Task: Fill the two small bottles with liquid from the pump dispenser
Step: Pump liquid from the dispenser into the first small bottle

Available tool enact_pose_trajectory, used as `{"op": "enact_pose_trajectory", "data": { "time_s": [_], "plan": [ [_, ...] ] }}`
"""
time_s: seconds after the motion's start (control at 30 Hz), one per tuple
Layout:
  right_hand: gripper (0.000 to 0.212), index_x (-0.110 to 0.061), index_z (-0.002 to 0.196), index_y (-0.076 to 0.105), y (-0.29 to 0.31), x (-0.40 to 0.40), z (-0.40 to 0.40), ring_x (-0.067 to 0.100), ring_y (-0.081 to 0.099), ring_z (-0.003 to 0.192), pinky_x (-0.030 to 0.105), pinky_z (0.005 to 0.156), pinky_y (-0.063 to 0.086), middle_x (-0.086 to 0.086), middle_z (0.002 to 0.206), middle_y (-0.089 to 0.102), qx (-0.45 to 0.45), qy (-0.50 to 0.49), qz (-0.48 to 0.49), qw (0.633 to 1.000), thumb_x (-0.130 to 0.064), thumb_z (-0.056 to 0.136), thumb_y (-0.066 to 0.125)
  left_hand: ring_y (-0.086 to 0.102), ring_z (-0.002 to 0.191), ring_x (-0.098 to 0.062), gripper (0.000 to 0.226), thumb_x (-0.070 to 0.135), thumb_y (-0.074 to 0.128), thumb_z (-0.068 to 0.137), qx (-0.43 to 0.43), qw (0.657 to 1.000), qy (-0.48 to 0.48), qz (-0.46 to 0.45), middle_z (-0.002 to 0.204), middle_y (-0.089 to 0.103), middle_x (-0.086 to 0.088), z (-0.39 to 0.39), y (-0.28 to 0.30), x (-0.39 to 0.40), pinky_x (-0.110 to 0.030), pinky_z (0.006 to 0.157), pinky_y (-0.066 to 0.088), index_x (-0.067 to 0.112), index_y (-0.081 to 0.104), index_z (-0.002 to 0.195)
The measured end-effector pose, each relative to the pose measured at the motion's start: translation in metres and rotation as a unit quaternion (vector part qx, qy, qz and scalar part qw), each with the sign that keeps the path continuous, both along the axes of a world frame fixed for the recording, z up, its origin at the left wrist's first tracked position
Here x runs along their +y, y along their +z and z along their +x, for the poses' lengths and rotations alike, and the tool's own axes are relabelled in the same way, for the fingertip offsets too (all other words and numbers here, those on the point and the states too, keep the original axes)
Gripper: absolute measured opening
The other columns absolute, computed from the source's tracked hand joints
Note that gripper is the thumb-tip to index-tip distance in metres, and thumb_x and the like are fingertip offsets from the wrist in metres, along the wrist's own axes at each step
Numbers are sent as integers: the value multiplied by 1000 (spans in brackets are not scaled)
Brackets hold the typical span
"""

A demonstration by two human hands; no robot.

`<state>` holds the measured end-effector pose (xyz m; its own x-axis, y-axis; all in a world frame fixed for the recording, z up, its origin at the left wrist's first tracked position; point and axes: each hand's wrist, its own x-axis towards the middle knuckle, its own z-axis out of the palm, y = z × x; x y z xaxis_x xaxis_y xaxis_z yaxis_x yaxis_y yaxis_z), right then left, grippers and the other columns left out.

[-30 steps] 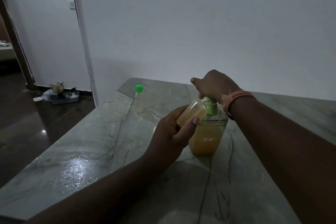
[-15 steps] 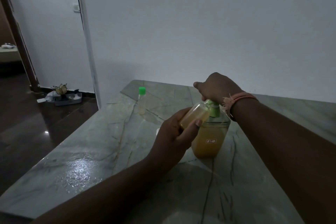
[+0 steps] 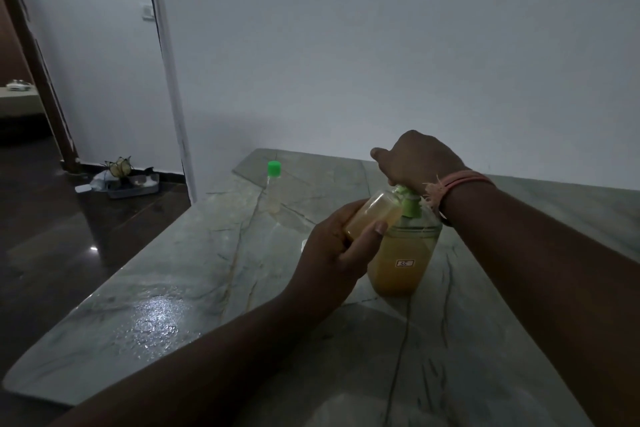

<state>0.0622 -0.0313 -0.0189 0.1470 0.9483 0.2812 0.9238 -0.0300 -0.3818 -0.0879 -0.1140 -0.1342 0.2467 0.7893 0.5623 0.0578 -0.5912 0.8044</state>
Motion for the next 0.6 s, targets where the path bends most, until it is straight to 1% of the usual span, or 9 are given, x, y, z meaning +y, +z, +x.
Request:
{"op": "enact_pose_trajectory", "data": {
  "time_s": [0.07,0.13,0.2,0.27,0.37,0.47,0.53,0.6],
  "plan": [
    [41,-14,78,66,5,-1,0,29,66,82,37,81,53,6,88,73,-19,3,-5,1000,-50,88,49,59,58,-7,23,44,55,98,3,1000,0,3,78,65,9,0,1,-1,-20,50,48,36,57,120],
    [40,-15,76,65,10,-2,0,28,66,82,36,79,53,6,88,72,-35,10,-8,999,-50,89,50,59,59,-8,32,47,54,96,4,1000,4,-2,80,65,5,1,2,-1,-21,51,48,31,59,123],
    [41,-14,77,65,10,-1,0,28,66,83,37,82,54,6,89,73,-27,19,0,999,-50,89,50,59,59,-9,28,42,56,99,0,1000,4,-3,80,65,2,1,1,1,-21,51,48,29,59,123],
    [45,-12,82,68,4,1,1,28,67,84,38,84,53,7,90,73,4,21,22,1000,-52,89,49,58,57,-8,23,35,56,101,-8,1000,-3,-2,78,64,4,1,1,2,-21,49,47,29,59,122],
    [50,-9,90,70,0,2,2,30,67,87,41,87,53,9,93,73,23,23,21,999,-53,90,48,57,57,-7,27,32,55,101,-14,1000,-7,-6,74,62,8,1,0,2,-21,49,45,20,61,125],
    [49,-10,90,70,2,-1,1,30,67,88,39,87,52,9,94,73,1,17,11,1000,-54,92,48,57,57,-9,23,34,55,101,-8,1000,-8,-3,76,64,6,1,0,1,-22,49,47,27,60,123],
    [46,-12,83,67,4,0,0,30,67,87,37,84,52,9,95,73,-6,21,6,1000,-54,91,48,58,57,-10,35,43,55,98,-9,1000,-4,-7,77,64,6,0,0,0,-23,50,48,23,60,127],
    [43,-17,74,62,9,-1,-1,29,66,87,37,84,53,8,95,73,-31,26,-9,999,-54,90,49,58,58,-10,47,53,54,93,-4,1000,4,-16,79,65,6,1,2,-1,-23,51,49,24,58,129]
  ]
}}
